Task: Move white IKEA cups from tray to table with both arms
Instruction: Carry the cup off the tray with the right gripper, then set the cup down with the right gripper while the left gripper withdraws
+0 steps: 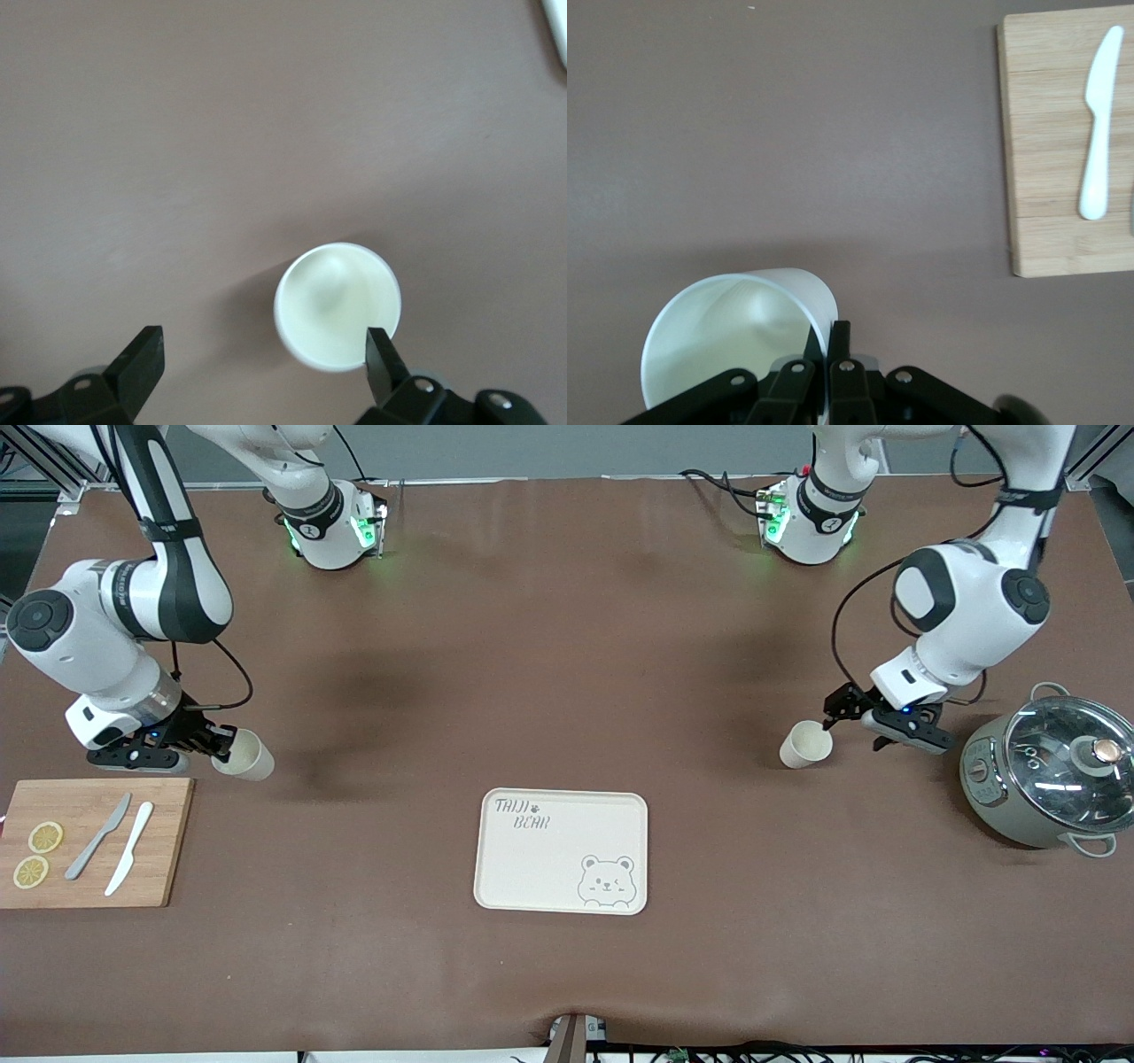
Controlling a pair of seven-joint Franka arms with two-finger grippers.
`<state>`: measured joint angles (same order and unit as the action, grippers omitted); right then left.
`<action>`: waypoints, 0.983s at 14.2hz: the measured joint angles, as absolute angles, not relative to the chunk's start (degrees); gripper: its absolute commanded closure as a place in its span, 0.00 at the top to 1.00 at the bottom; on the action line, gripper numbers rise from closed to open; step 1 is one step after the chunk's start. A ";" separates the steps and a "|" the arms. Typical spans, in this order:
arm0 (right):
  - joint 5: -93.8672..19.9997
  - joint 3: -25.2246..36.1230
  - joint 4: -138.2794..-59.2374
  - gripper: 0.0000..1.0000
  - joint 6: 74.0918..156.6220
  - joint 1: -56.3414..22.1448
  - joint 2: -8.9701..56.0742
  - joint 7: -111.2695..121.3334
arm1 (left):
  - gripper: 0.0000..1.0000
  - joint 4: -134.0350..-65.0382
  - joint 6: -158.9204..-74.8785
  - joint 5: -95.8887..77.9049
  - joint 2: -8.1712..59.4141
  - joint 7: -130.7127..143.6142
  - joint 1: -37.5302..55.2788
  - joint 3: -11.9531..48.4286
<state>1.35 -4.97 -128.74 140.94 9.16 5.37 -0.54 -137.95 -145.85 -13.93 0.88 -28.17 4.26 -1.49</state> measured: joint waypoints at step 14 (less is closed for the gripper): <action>0.65 -5.26 -129.07 0.00 160.93 9.14 19.41 -0.54 | 1.00 -108.27 -107.10 -5.20 -4.08 -10.36 3.28 -1.51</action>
